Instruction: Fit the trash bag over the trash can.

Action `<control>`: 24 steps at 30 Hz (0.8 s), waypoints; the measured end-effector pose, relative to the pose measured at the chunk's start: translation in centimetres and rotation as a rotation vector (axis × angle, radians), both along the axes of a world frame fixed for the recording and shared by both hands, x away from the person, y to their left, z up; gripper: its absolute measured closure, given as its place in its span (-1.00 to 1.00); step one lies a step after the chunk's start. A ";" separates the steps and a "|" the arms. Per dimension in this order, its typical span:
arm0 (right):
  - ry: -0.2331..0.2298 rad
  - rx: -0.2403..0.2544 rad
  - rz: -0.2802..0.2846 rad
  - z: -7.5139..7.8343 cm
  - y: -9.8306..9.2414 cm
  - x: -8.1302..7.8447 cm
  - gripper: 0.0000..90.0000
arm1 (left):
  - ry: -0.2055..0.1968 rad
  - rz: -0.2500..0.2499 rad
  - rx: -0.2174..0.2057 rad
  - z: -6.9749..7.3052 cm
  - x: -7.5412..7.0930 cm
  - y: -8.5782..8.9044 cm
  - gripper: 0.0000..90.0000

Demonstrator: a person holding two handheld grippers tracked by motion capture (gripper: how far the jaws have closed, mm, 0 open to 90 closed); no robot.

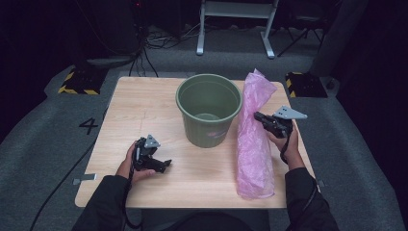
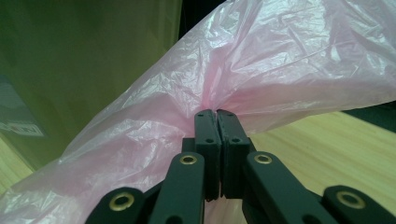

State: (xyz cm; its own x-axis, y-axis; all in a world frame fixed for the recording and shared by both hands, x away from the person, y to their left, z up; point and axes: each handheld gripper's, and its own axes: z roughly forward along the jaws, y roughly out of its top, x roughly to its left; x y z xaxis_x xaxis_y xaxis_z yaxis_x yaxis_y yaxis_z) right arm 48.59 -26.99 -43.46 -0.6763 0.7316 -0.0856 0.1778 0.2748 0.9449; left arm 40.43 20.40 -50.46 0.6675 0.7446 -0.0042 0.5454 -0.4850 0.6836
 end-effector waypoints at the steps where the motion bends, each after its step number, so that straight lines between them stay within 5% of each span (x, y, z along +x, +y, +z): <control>1: -0.009 0.010 0.005 0.3 0.0 -0.2 0.96 | 0.001 0.001 -0.001 0.0 0.0 0.0 -0.99; 24: -0.116 0.038 0.065 5.1 -0.5 -2.1 0.96 | 0.002 0.002 -0.003 0.0 0.0 0.0 -0.99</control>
